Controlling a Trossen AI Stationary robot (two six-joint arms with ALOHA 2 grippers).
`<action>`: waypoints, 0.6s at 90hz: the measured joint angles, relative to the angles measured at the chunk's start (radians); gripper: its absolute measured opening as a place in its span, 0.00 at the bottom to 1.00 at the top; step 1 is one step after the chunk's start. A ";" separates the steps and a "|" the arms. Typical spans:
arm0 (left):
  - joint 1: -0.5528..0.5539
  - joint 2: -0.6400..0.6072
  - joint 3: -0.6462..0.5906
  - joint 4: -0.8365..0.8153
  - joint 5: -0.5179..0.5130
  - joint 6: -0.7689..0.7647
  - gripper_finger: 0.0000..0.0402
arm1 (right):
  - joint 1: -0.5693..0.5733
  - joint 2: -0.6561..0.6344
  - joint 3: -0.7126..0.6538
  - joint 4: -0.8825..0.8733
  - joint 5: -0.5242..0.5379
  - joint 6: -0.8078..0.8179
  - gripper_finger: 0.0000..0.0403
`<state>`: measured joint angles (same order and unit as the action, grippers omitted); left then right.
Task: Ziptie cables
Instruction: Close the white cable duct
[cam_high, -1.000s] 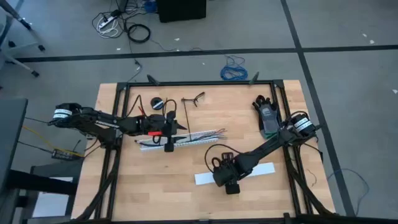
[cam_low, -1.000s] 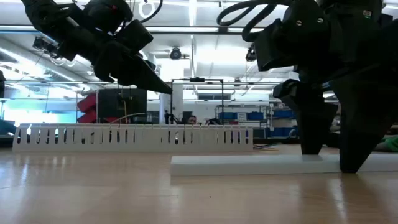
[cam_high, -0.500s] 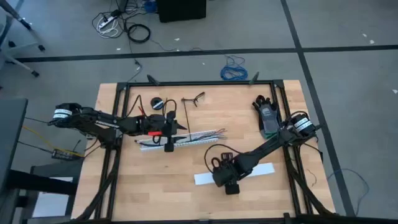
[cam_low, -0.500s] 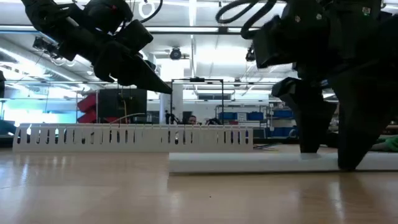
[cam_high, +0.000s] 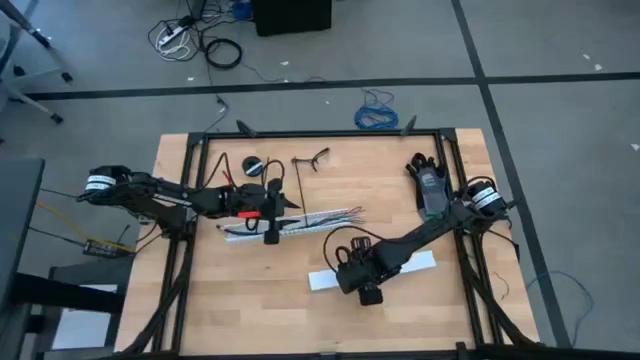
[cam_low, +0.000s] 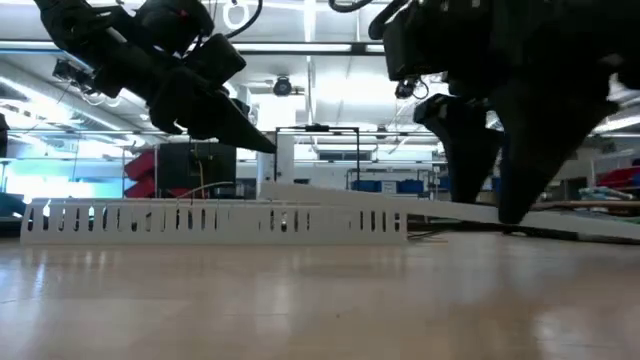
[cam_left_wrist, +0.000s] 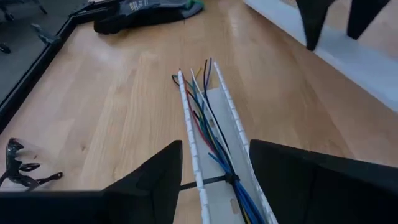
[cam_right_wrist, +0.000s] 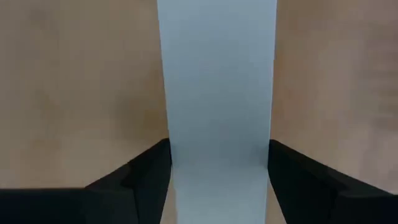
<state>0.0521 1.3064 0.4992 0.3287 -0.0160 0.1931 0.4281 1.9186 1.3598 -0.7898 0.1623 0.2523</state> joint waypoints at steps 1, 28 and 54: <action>0.000 0.000 0.000 -0.001 0.000 0.000 0.46 | -0.004 0.000 0.000 0.000 0.000 -0.009 0.59; 0.000 0.000 0.000 -0.069 -0.061 0.017 0.46 | -0.117 -0.006 0.000 0.000 0.033 -0.171 0.52; 0.000 -0.005 0.000 -0.069 -0.066 0.049 0.46 | -0.181 -0.051 0.001 -0.009 0.024 -0.222 0.45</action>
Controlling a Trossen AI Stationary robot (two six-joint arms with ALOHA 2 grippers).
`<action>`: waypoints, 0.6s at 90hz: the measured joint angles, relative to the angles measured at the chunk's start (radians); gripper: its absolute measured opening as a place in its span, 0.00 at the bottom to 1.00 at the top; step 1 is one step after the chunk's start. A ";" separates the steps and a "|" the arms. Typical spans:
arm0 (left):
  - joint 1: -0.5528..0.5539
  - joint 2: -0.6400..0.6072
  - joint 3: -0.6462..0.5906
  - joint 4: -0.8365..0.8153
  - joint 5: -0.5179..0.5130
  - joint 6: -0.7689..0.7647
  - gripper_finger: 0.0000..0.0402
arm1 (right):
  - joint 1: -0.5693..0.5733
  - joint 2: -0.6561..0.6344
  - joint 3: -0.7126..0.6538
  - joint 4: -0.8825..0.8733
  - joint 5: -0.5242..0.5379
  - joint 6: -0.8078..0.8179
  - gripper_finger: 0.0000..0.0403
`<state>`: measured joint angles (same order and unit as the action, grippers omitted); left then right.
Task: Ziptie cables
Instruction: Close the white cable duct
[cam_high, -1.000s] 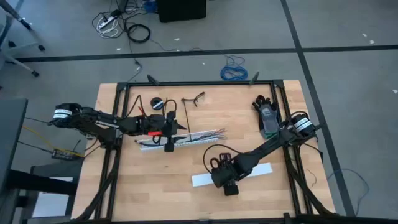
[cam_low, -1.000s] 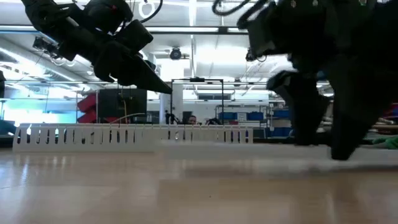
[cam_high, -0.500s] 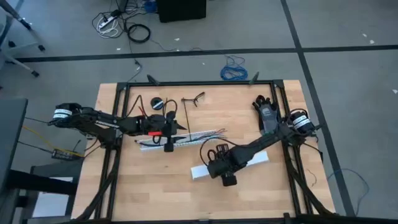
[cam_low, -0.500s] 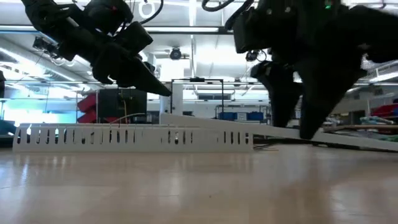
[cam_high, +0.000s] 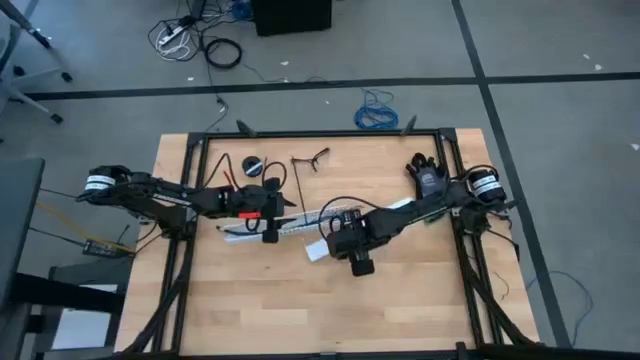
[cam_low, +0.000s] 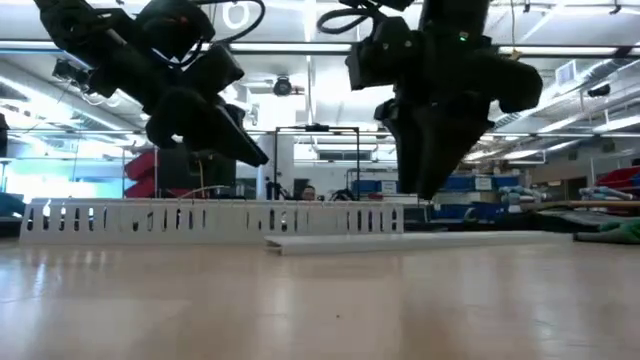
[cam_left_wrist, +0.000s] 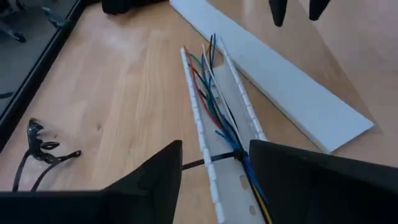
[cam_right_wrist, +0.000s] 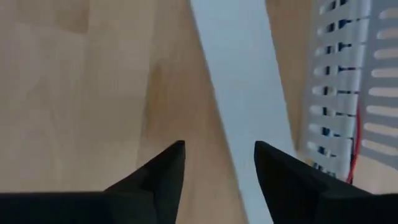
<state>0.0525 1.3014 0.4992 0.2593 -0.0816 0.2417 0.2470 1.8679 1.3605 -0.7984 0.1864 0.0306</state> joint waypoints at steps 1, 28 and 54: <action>0.000 0.000 0.000 0.000 0.000 0.003 0.46 | -0.002 0.000 0.000 0.000 0.000 -0.002 0.45; 0.007 0.000 0.000 0.000 -0.002 0.012 0.46 | -0.049 0.005 -0.018 -0.056 0.011 -0.164 0.50; 0.007 0.000 0.000 0.005 -0.002 0.014 0.46 | -0.141 0.005 -0.026 -0.174 -0.041 -0.168 0.59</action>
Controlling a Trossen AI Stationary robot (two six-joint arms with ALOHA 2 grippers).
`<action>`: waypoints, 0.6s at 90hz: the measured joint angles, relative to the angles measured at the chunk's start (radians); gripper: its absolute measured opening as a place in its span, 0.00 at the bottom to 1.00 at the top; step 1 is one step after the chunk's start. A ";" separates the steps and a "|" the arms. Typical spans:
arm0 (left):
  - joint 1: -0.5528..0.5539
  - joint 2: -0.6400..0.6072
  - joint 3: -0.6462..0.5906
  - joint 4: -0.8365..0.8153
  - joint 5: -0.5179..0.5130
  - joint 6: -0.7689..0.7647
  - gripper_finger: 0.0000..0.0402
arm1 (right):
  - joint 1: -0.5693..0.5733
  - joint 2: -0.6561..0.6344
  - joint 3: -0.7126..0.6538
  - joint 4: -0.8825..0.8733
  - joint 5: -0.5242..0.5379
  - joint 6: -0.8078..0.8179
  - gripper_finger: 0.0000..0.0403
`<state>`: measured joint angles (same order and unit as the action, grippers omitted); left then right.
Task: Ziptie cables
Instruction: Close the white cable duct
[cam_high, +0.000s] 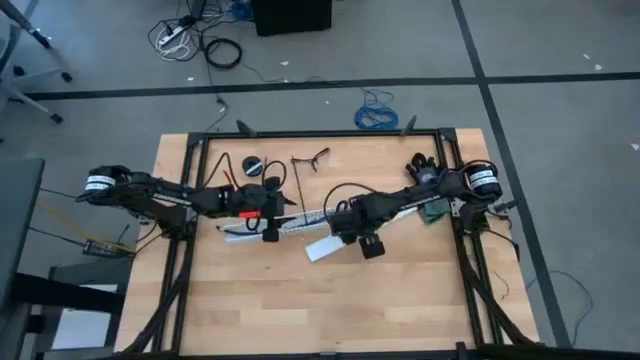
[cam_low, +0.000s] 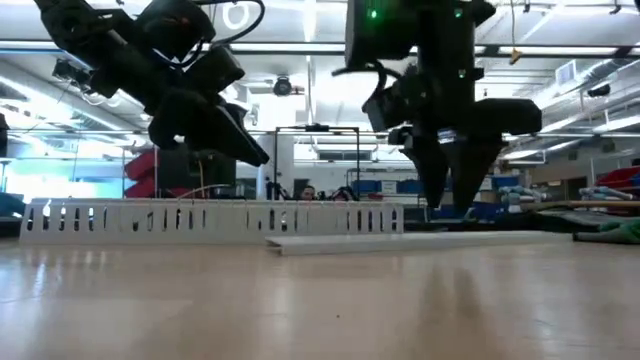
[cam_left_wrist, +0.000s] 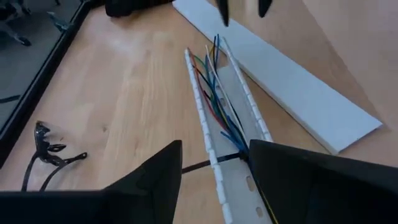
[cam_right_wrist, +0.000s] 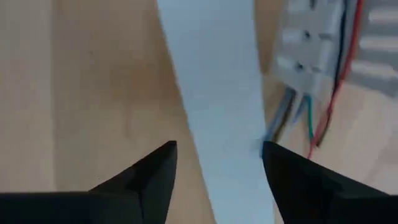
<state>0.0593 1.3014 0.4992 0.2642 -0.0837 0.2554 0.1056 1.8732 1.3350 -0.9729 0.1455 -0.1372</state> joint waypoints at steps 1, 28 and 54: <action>0.000 0.000 0.000 0.000 0.000 0.000 0.46 | -0.003 0.000 0.000 0.002 -0.003 -0.004 0.59; 0.000 0.000 0.000 -0.009 0.001 0.003 0.46 | -0.038 0.007 -0.026 0.086 -0.053 -0.088 0.65; 0.002 0.000 0.000 -0.010 0.001 0.005 0.46 | -0.038 0.007 -0.076 0.189 -0.089 -0.100 0.67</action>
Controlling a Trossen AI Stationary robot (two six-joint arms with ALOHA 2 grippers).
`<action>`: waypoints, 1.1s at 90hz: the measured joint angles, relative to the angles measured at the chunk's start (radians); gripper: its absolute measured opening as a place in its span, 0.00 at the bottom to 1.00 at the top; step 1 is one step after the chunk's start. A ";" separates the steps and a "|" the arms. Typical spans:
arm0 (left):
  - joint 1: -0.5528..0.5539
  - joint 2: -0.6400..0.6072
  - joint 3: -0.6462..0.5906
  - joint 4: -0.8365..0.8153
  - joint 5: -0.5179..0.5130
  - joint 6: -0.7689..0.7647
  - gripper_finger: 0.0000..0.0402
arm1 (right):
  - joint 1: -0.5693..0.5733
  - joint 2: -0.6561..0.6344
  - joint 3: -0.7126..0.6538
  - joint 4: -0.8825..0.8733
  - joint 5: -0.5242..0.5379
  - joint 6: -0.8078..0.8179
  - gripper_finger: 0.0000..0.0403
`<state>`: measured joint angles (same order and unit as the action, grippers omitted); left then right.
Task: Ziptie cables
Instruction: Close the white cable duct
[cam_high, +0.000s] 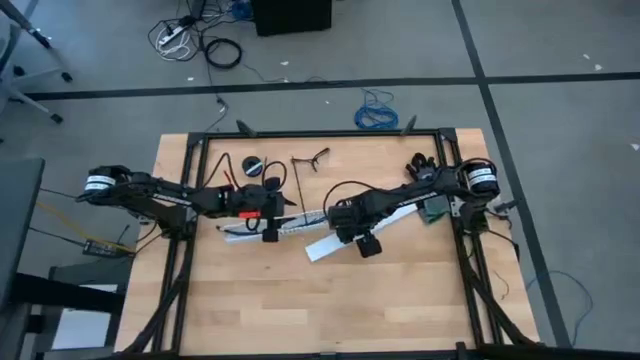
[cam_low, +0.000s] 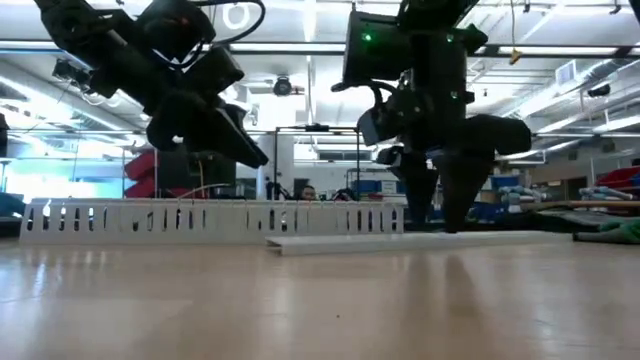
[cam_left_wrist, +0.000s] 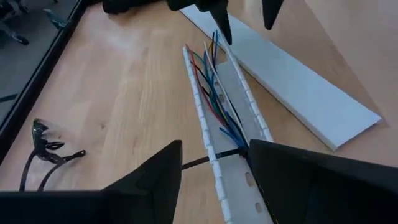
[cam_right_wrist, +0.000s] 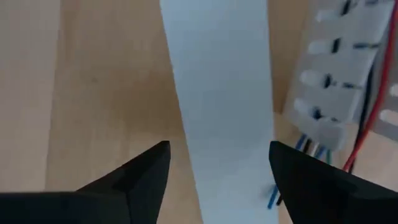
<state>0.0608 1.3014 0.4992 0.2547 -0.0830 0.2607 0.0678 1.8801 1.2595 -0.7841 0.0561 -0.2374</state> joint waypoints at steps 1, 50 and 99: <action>0.000 0.000 0.000 0.001 0.000 0.000 0.46 | 0.000 0.000 -0.001 0.006 0.000 0.000 0.67; 0.000 0.000 0.000 0.004 0.000 -0.005 0.46 | -0.013 -0.003 -0.082 0.123 -0.030 -0.003 0.67; 0.000 0.000 0.000 0.009 -0.006 -0.004 0.46 | -0.003 -0.003 -0.082 0.126 -0.011 0.020 0.56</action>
<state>0.0612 1.3014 0.4992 0.2642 -0.0887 0.2569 0.0650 1.8771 1.1774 -0.6582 0.0452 -0.2173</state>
